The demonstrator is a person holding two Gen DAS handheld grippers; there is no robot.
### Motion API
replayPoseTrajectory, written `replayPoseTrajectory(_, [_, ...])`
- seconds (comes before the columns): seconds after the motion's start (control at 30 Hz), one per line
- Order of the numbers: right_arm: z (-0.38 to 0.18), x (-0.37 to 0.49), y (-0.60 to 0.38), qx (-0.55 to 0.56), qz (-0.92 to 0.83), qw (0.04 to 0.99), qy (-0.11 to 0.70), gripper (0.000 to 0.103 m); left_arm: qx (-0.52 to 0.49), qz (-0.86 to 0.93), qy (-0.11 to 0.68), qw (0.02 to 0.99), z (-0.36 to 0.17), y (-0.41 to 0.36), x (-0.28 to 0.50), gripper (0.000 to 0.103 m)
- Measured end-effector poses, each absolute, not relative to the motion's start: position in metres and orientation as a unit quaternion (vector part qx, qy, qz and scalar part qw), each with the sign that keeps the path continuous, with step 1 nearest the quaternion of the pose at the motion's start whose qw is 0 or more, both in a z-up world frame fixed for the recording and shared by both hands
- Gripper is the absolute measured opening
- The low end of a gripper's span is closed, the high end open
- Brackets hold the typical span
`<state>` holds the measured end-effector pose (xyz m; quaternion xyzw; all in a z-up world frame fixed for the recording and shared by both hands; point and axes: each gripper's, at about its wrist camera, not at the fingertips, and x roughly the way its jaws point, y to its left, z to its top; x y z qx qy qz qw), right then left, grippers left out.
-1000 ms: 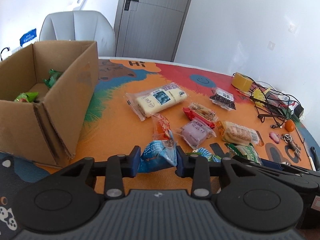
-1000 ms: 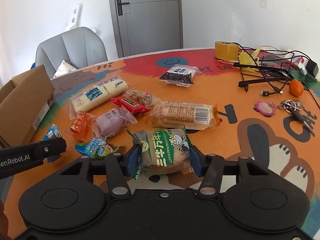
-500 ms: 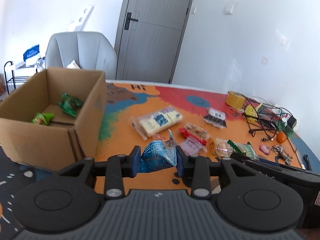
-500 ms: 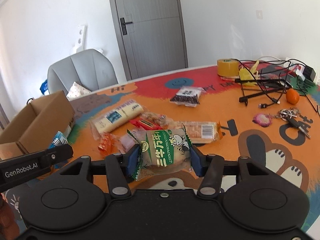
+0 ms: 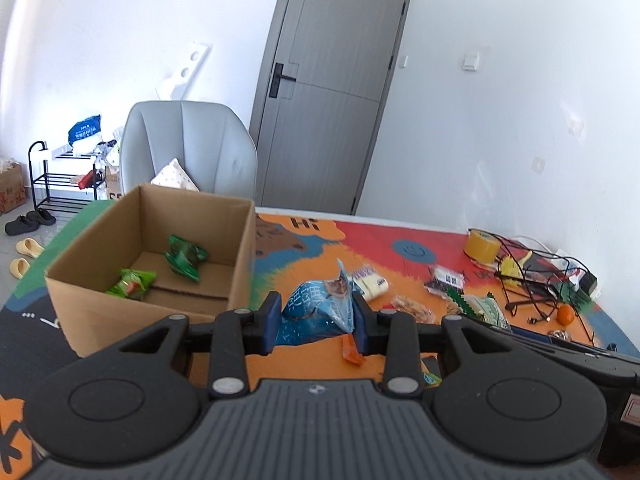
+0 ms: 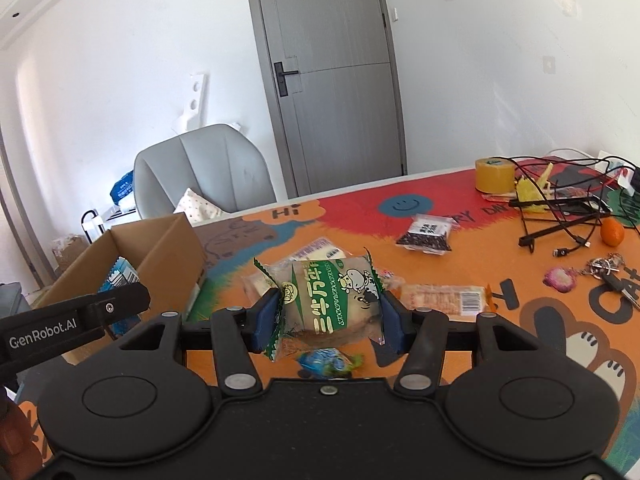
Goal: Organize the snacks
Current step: 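Carry the blue pack and green-printed bread bag over the cardboard box, then open both grippers to release the snacks into the box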
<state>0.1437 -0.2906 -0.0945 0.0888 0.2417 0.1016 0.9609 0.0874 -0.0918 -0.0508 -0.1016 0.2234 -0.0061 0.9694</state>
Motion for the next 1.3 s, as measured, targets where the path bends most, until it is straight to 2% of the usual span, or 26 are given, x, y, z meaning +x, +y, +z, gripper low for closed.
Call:
replayPoseTrajectory(0.7, [-0.078, 0.159, -0.224, 0.077, 0.165, 0.958, 0.221, 0.053, -0.123, 0.052, 0.187, 0.973, -0.034, -0.02, 0.082, 0.035])
replayPoseTrajectory(1.3, [-0.071, 0.192, -0.154, 0.048, 0.21, 0.951, 0.22, 0.053, -0.171, 0.082, 0.2, 0.961, -0.048, 0.044, 0.119, 0.037])
